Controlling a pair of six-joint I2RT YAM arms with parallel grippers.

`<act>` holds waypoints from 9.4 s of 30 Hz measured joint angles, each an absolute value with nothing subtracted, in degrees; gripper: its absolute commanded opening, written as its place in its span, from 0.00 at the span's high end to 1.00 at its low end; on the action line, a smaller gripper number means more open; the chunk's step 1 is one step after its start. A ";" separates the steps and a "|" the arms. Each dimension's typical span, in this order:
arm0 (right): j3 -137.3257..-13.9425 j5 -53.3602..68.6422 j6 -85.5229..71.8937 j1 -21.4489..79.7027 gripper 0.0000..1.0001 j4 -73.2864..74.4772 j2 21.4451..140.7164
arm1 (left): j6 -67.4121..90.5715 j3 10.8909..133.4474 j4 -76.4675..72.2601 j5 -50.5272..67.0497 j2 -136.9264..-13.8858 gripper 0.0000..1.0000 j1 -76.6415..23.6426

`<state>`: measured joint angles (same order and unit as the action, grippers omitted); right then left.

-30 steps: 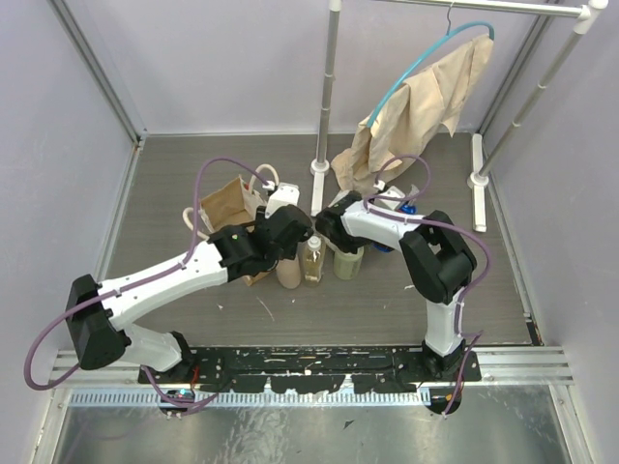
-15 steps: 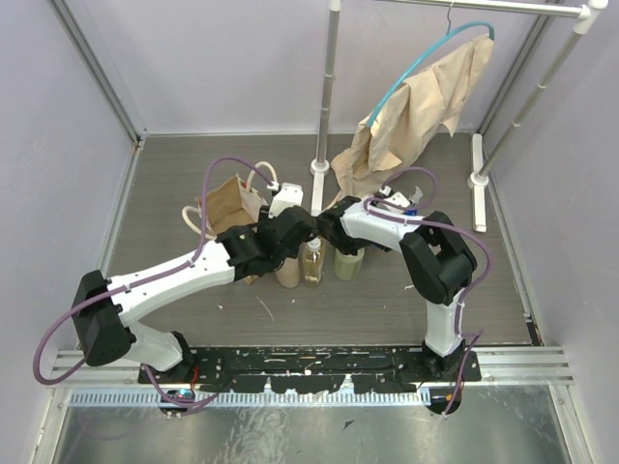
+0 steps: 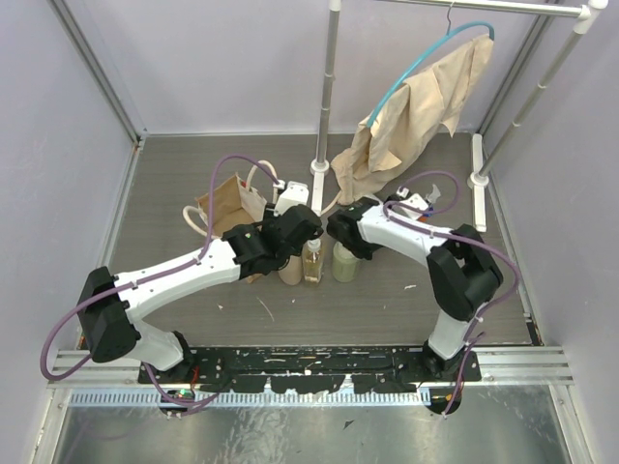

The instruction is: Take the personal care products out of the canvas bag

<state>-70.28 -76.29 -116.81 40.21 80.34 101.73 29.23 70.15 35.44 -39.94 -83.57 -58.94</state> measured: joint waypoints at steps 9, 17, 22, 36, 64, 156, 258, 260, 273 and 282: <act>-69.65 -79.85 -114.17 39.51 0.99 81.28 90.52 | 29.19 70.13 35.42 -39.92 -83.57 0.53 -58.94; -56.49 -82.19 -112.40 41.19 0.99 82.35 80.77 | 29.19 70.13 35.42 -39.88 -83.57 0.53 -58.94; -55.66 -82.52 -107.24 45.47 0.99 82.48 76.31 | 29.19 70.13 35.42 -39.75 -83.57 0.53 -58.94; -96.49 -82.96 -84.07 50.17 0.99 85.54 97.78 | 30.61 69.97 35.22 -40.14 -82.06 0.53 -58.59; -136.88 -81.97 -45.36 44.86 0.99 73.82 113.06 | 30.33 69.25 37.28 -39.64 -80.03 0.53 -59.31; -20.16 -25.06 -2.57 8.47 0.90 -42.76 79.83 | 28.58 65.89 34.81 -38.68 -78.56 0.44 -59.35; -77.58 -12.97 -45.87 21.78 0.00 30.02 105.95 | 30.33 66.26 36.36 -48.97 -63.59 0.10 -59.37; -76.84 -15.16 -47.92 22.22 0.00 30.00 108.07 | 30.33 66.22 36.34 -48.93 -63.61 0.10 -59.37; -82.78 -25.87 -54.50 23.03 0.11 33.15 116.75 | 30.00 65.63 36.27 -48.88 -63.31 0.10 -59.37; -79.26 -32.34 -52.64 24.32 0.55 30.22 115.39 | 29.78 64.79 36.07 -48.75 -63.31 0.10 -59.37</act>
